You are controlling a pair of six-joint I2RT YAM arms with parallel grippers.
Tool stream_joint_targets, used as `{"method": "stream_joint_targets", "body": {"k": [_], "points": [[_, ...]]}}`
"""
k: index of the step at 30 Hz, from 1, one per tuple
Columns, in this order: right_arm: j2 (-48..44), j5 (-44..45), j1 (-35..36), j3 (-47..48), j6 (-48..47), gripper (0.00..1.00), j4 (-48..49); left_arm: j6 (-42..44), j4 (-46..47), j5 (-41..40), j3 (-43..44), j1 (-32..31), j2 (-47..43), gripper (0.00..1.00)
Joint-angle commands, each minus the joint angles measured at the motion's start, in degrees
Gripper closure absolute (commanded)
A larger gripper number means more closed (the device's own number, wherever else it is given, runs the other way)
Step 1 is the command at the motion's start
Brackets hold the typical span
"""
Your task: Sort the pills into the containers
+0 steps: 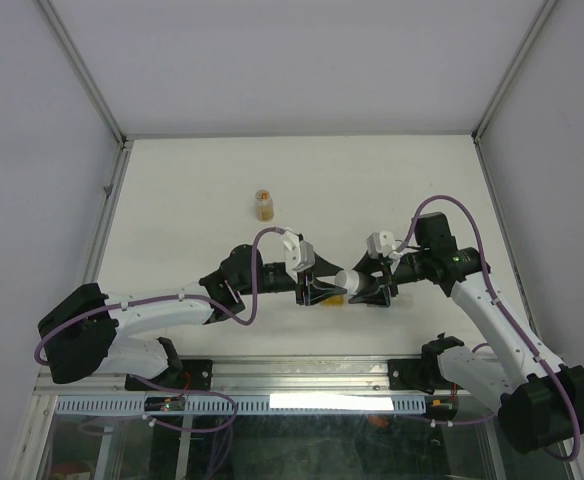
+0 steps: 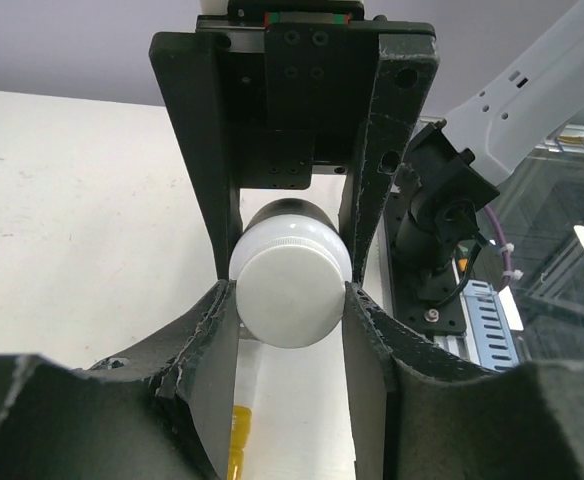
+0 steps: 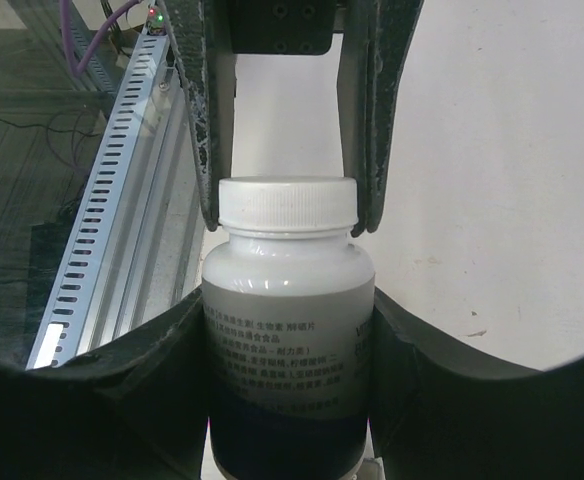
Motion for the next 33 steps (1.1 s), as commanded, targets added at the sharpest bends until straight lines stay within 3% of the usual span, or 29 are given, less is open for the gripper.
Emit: {"method": "stream_joint_targets", "body": {"k": [1,2,8,11,15,16,18,20,25,28,33], "points": [[-0.12,-0.04,0.52,2.28,1.32,1.00,2.31,-8.64,4.15,-2.78,2.12,0.19,-0.78,0.93],[-0.12,0.64,0.48,2.28,2.23,1.00,2.90,-11.67,4.40,-4.68,1.93,0.04,-0.99,0.99],[0.01,3.36,0.35,2.28,5.05,1.00,4.98,-29.32,2.09,-23.55,-0.39,-3.36,-3.01,1.00],[0.14,3.78,0.35,2.37,5.32,1.00,5.07,-31.29,-0.65,-29.84,0.76,-6.32,-3.74,1.00],[0.16,4.23,0.30,2.42,5.50,1.00,4.97,-31.07,-2.13,-32.00,1.92,-7.74,-4.09,1.00],[0.15,4.11,0.27,2.44,5.51,1.00,4.97,-30.78,-2.00,-31.62,2.04,-7.68,-3.99,0.95],[0.03,3.95,0.18,2.41,5.51,1.00,4.82,-29.90,-0.66,-30.24,1.69,-7.72,-4.01,0.66],[-0.09,3.71,0.11,2.50,5.35,1.00,4.64,-28.31,1.17,-28.95,0.75,-7.68,-4.45,0.46],[-0.27,3.16,0.00,2.44,4.82,1.00,4.14,-23.09,1.70,-28.34,-1.27,-7.69,-7.13,0.12],[-0.21,2.90,0.00,2.52,4.38,1.00,3.72,-19.04,0.56,-28.46,-2.69,-7.71,-9.37,0.02],[-0.29,2.17,0.00,2.54,3.15,1.00,2.80,-3.50,-1.60,-23.11,-4.35,-7.11,-13.41,0.01]]}}
